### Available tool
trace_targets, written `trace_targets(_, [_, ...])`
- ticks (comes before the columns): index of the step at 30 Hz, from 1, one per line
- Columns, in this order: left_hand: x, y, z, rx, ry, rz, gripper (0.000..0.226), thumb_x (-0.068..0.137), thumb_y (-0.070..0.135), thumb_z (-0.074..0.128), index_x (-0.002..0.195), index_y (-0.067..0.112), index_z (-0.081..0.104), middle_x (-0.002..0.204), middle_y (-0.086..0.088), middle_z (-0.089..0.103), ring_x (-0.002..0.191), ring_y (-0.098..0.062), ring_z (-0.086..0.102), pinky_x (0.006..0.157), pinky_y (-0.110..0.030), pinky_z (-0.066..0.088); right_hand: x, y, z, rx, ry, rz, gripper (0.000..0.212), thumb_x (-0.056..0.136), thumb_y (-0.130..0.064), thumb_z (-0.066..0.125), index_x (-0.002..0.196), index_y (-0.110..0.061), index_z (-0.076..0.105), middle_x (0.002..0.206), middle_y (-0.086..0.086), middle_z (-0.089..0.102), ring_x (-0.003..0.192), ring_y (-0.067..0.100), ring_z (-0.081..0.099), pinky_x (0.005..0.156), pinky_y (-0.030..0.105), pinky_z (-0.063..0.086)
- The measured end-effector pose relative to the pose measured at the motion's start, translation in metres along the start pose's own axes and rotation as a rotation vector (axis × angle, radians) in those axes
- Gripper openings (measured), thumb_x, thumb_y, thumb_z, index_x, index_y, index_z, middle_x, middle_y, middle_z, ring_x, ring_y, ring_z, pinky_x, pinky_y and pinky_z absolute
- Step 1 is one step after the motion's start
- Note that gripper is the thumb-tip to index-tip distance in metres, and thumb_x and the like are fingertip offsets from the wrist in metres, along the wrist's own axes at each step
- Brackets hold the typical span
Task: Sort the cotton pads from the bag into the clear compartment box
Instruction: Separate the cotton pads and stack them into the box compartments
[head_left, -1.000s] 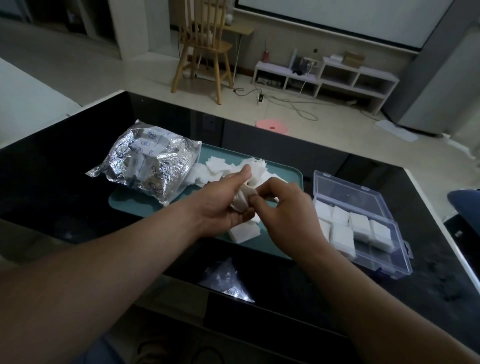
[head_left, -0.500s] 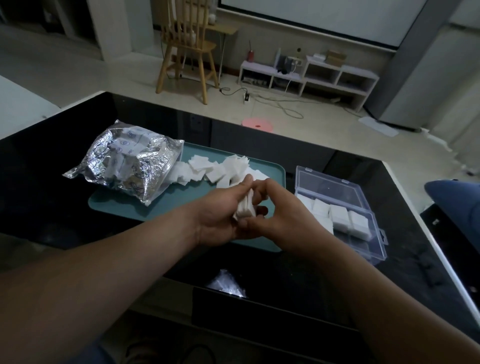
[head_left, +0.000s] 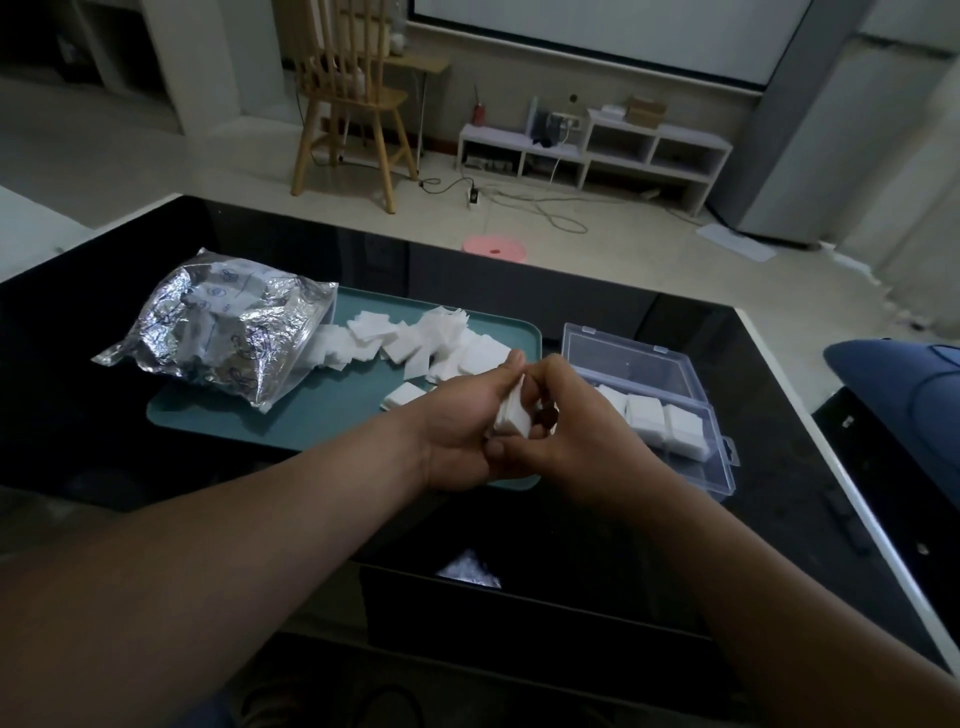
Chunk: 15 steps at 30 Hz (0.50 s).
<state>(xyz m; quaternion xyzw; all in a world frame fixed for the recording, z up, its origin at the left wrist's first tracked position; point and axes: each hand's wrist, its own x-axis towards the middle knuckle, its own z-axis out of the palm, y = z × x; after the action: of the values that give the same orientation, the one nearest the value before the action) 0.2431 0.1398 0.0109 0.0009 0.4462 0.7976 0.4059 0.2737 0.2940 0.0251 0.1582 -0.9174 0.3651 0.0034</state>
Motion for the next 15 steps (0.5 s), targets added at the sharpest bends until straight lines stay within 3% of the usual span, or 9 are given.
trace_targets(3, [0.002, 0.002, 0.013, -0.04, -0.025, -0.018, 0.057, 0.102, 0.064, 0.031, 0.097, 0.019, 0.064, 0.086, -0.004, 0.061, 0.065, -0.014, 0.057, 0.061, -0.026, 0.048, -0.006, 0.002, -0.008, 0.015, 0.005, 0.015, 0.052, 0.077, -0.036, 0.088, 0.107, -0.021, 0.049, 0.103, -0.006, 0.063, 0.09, 0.011, 0.062, 0.079, 0.038, 0.058])
trace_targets(5, [0.001, 0.004, 0.019, -0.086, -0.049, -0.031, 0.067, 0.104, 0.062, 0.026, 0.092, 0.013, 0.071, 0.085, -0.007, 0.064, 0.057, -0.017, 0.063, 0.054, -0.023, 0.051, -0.008, 0.005, -0.012, 0.044, 0.019, 0.03, 0.053, 0.078, -0.035, 0.089, 0.112, -0.019, 0.05, 0.105, -0.007, 0.064, 0.092, 0.013, 0.064, 0.081, 0.041, 0.059])
trace_targets(7, [-0.001, 0.006, 0.024, -0.095, -0.085, -0.032, 0.07, 0.106, 0.058, 0.023, 0.096, 0.011, 0.074, 0.088, -0.009, 0.061, 0.055, -0.017, 0.06, 0.053, -0.022, 0.048, -0.011, 0.006, -0.018, 0.074, 0.009, 0.032, 0.05, 0.08, -0.033, 0.088, 0.11, -0.021, 0.05, 0.11, -0.008, 0.064, 0.095, 0.01, 0.063, 0.08, 0.033, 0.058])
trace_targets(10, [-0.002, 0.005, 0.025, -0.068, -0.087, -0.015, 0.061, 0.108, 0.053, 0.024, 0.111, 0.014, 0.071, 0.098, -0.01, 0.059, 0.07, -0.018, 0.061, 0.062, -0.027, 0.052, -0.014, 0.008, -0.027, 0.123, -0.025, 0.054, 0.048, 0.081, -0.029, 0.088, 0.11, -0.021, 0.05, 0.114, -0.009, 0.063, 0.097, 0.009, 0.065, 0.077, 0.02, 0.058])
trace_targets(13, [0.002, 0.005, 0.026, -0.018, -0.033, 0.001, 0.053, 0.11, 0.049, 0.027, 0.123, 0.014, 0.064, 0.107, -0.01, 0.063, 0.085, -0.02, 0.061, 0.072, -0.03, 0.053, -0.014, 0.012, -0.029, 0.145, -0.041, 0.052, 0.048, 0.081, -0.027, 0.088, 0.112, -0.018, 0.052, 0.109, -0.009, 0.065, 0.092, 0.0, 0.064, 0.072, 0.017, 0.055])
trace_targets(15, [0.007, 0.007, 0.025, 0.01, 0.04, 0.009, 0.045, 0.109, 0.047, 0.03, 0.12, 0.016, 0.06, 0.096, -0.006, 0.058, 0.078, -0.017, 0.057, 0.065, -0.028, 0.049, -0.014, 0.013, -0.028, 0.063, -0.029, 0.031, 0.043, 0.083, -0.033, 0.086, 0.109, -0.02, 0.054, 0.109, -0.009, 0.065, 0.095, 0.001, 0.061, 0.076, 0.019, 0.052])
